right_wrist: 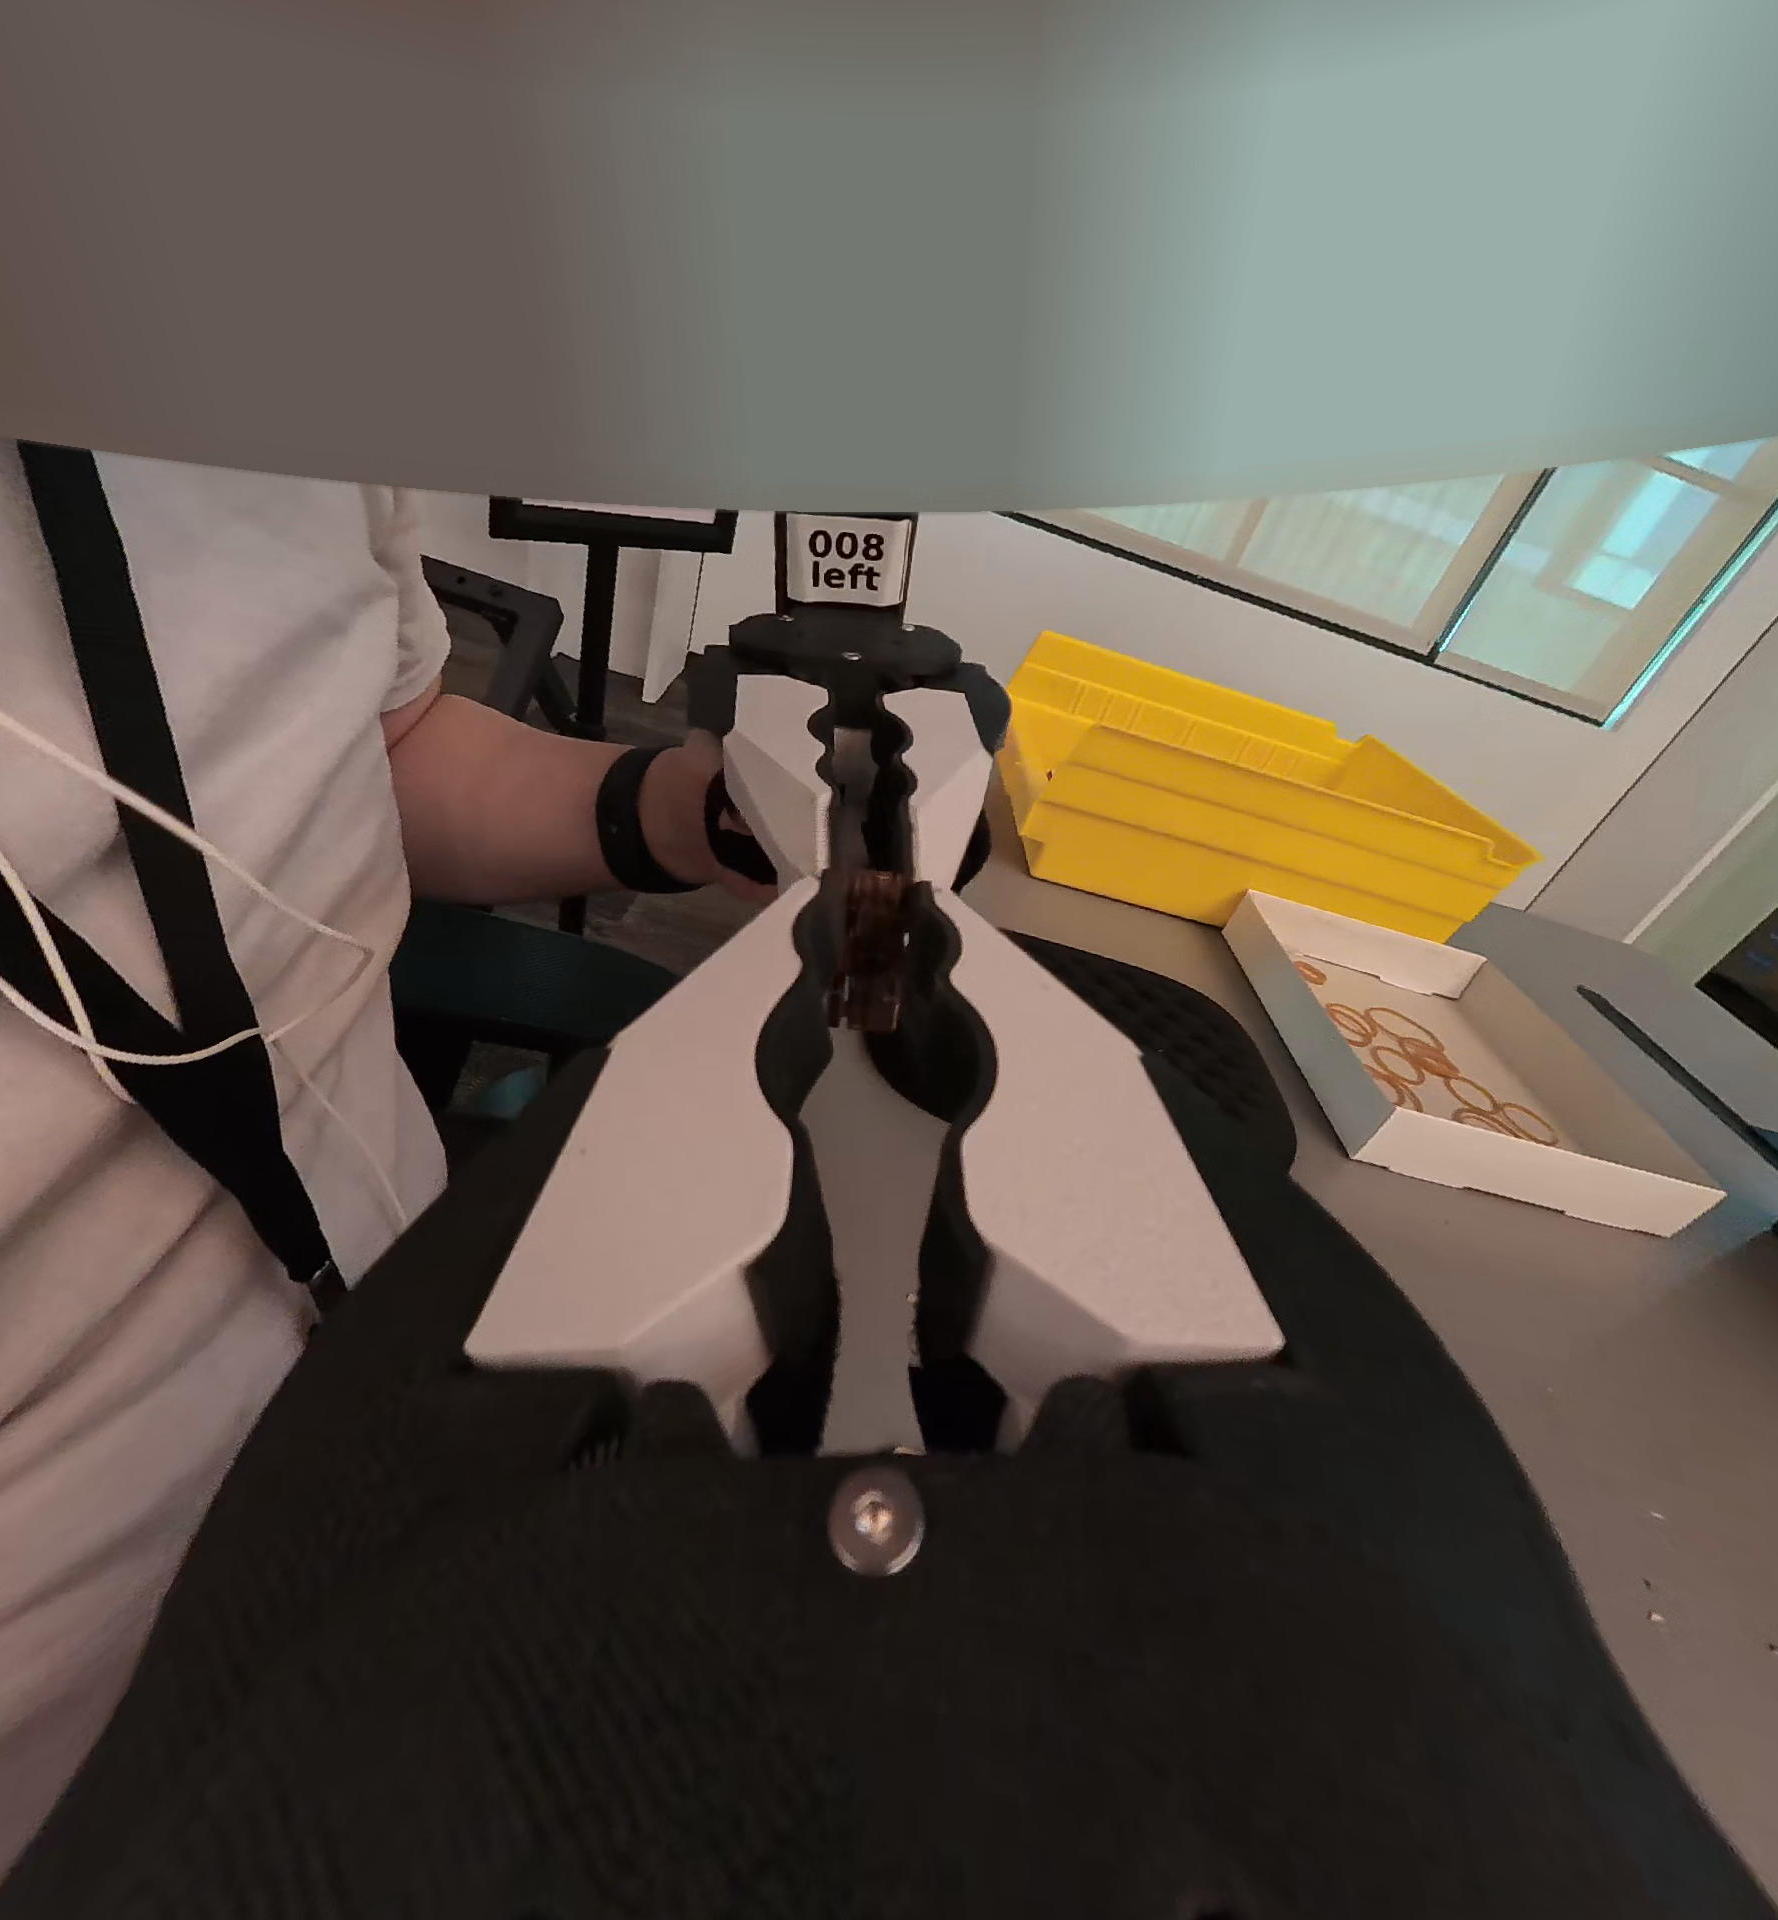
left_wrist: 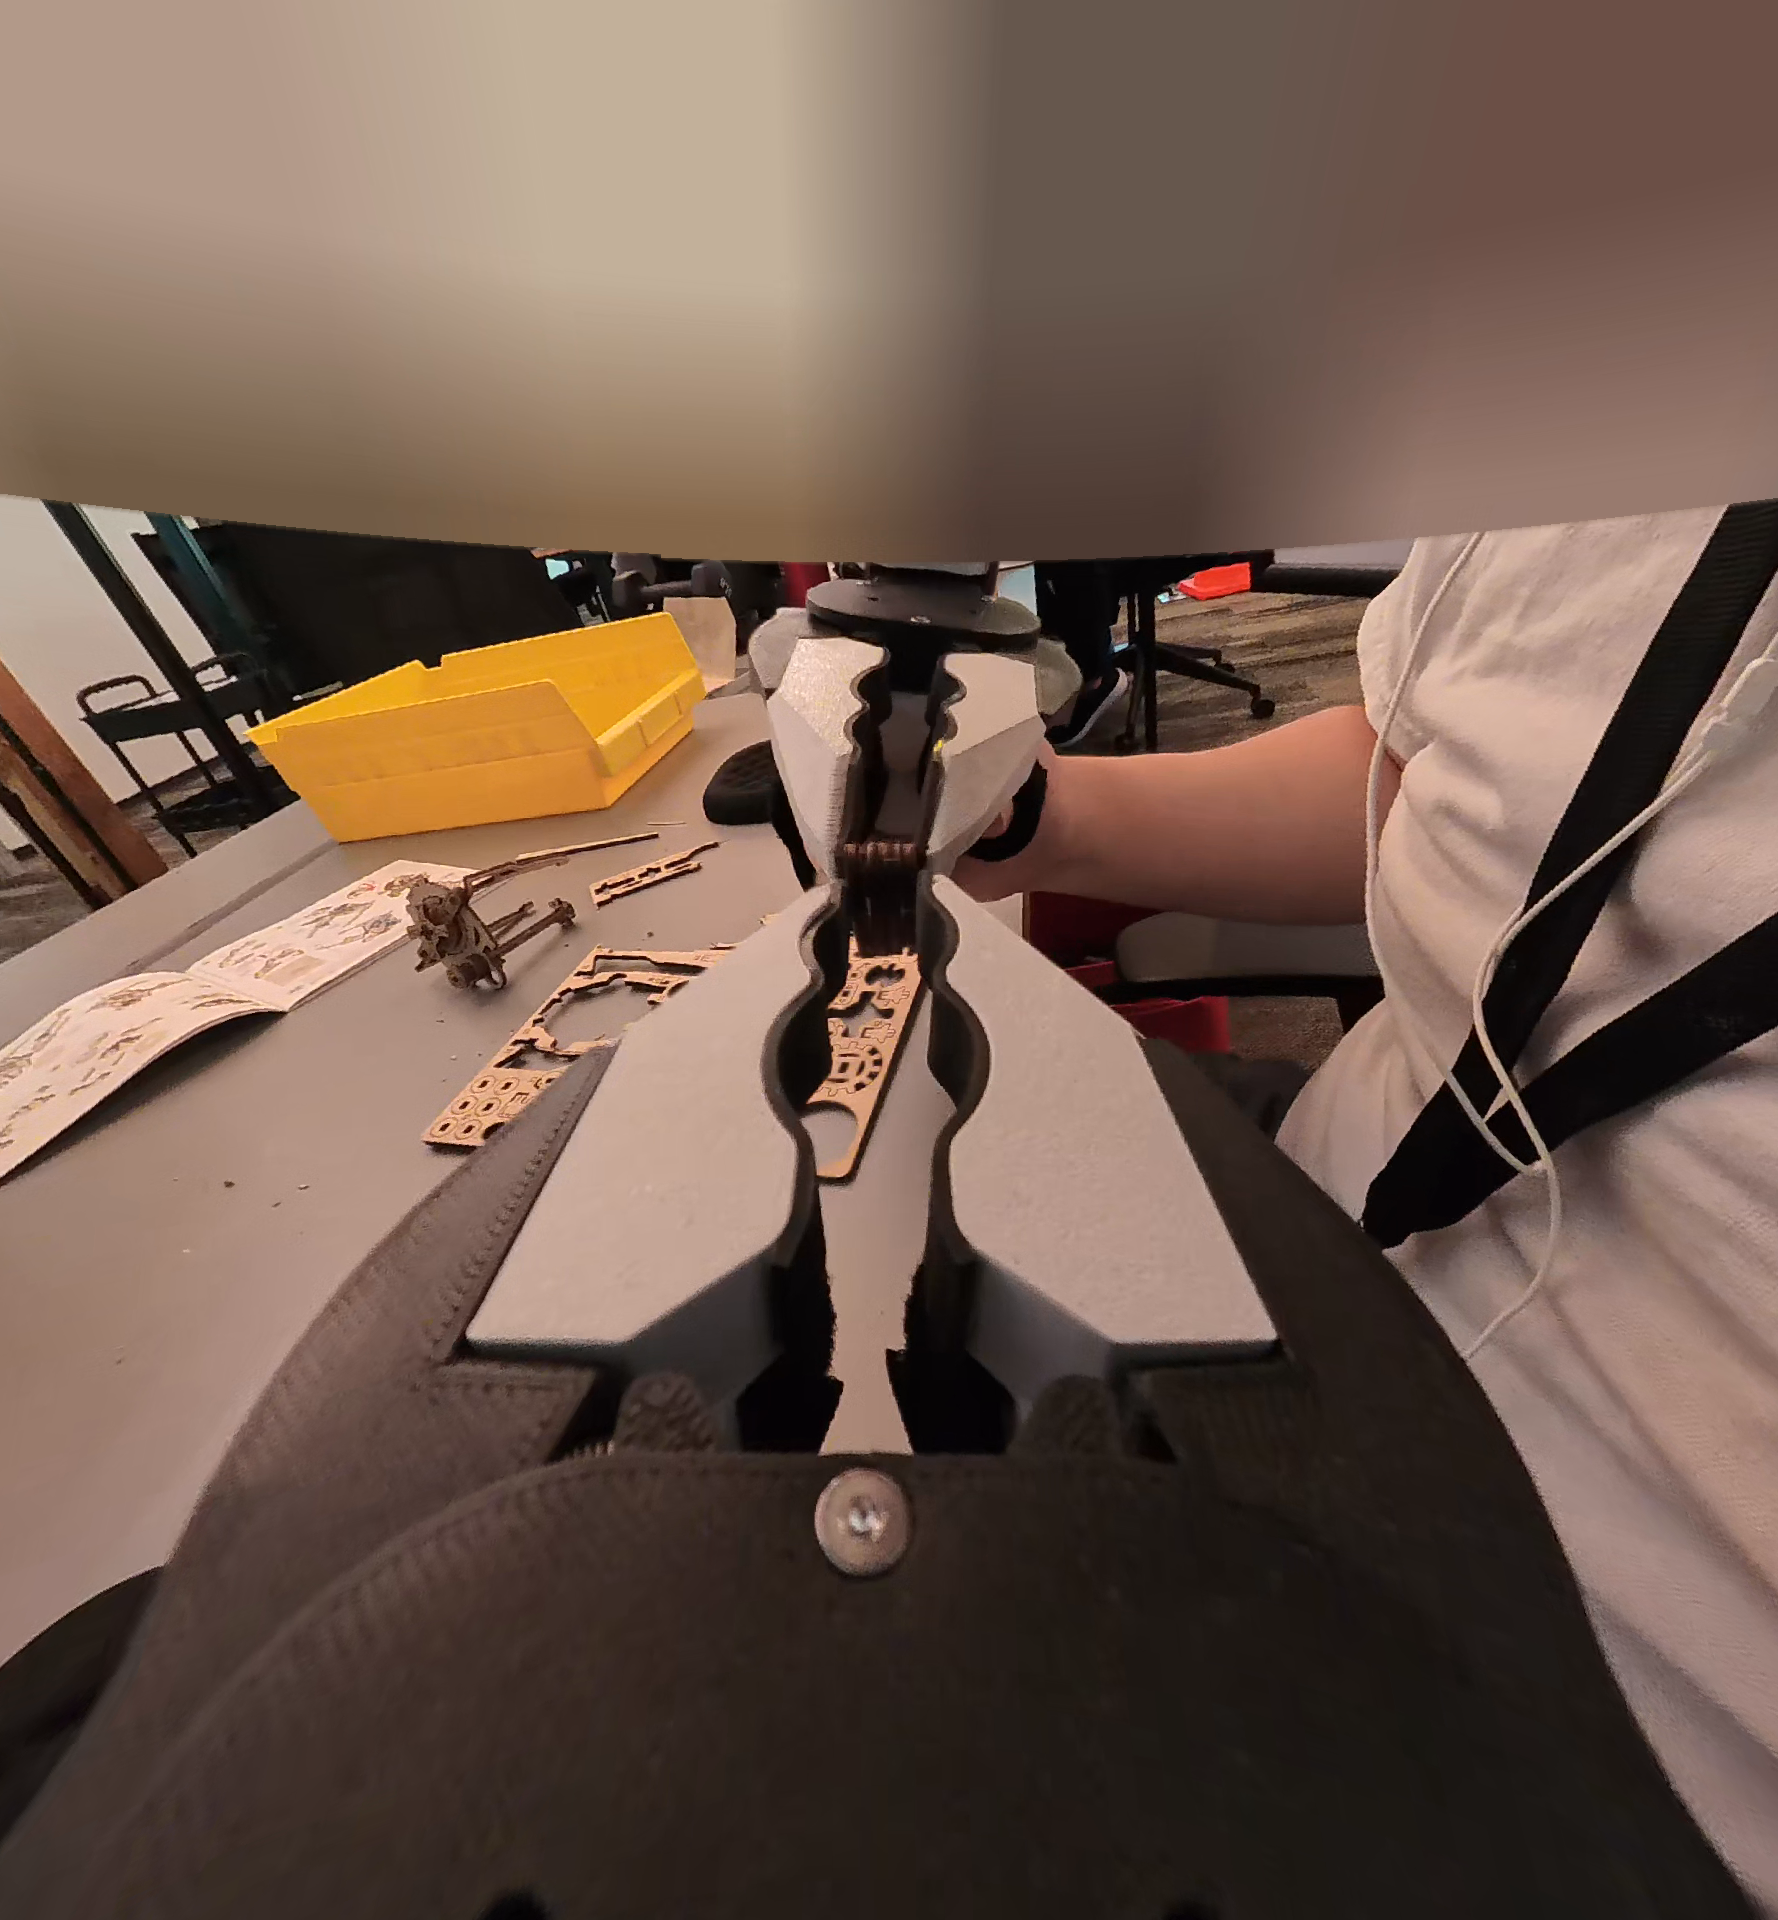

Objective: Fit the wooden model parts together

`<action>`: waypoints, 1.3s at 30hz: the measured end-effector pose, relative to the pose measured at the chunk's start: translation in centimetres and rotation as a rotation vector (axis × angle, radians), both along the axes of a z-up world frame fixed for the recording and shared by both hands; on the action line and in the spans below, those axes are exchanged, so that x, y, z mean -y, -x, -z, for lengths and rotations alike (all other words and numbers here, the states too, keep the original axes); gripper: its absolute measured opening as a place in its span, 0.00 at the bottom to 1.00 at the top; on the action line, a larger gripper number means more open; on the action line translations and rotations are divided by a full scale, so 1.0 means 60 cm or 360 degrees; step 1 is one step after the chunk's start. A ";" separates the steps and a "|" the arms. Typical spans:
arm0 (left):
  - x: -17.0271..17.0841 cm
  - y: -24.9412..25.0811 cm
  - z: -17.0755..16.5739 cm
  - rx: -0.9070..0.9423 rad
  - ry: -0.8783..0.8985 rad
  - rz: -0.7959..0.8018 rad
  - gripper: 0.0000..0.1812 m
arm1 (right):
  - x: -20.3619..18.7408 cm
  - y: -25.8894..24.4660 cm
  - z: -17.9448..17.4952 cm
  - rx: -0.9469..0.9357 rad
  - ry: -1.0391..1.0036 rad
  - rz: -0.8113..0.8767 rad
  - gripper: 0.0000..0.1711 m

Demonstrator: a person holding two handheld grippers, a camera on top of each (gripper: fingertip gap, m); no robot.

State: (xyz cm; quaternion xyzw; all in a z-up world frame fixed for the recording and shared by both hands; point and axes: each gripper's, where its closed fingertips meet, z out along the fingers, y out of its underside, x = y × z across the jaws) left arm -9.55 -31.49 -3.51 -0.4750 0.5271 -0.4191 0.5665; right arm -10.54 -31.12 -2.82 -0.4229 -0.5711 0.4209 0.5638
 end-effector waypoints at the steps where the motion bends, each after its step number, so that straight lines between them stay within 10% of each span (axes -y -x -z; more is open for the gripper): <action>1: 0.001 0.000 0.000 -0.0001 -0.0003 0.0004 0.06 | 0.001 0.001 0.000 0.0001 -0.0007 -0.0003 0.07; 27: 0.008 -0.001 -0.024 0.0002 -0.0455 -0.0183 0.06 | 0.011 -0.004 -0.026 -0.0109 -0.0210 0.0022 0.07; 39: 0.003 -0.001 -0.026 0.0093 -0.0235 -0.0143 0.02 | -0.003 -0.002 -0.022 -0.0071 -0.0192 0.0099 0.02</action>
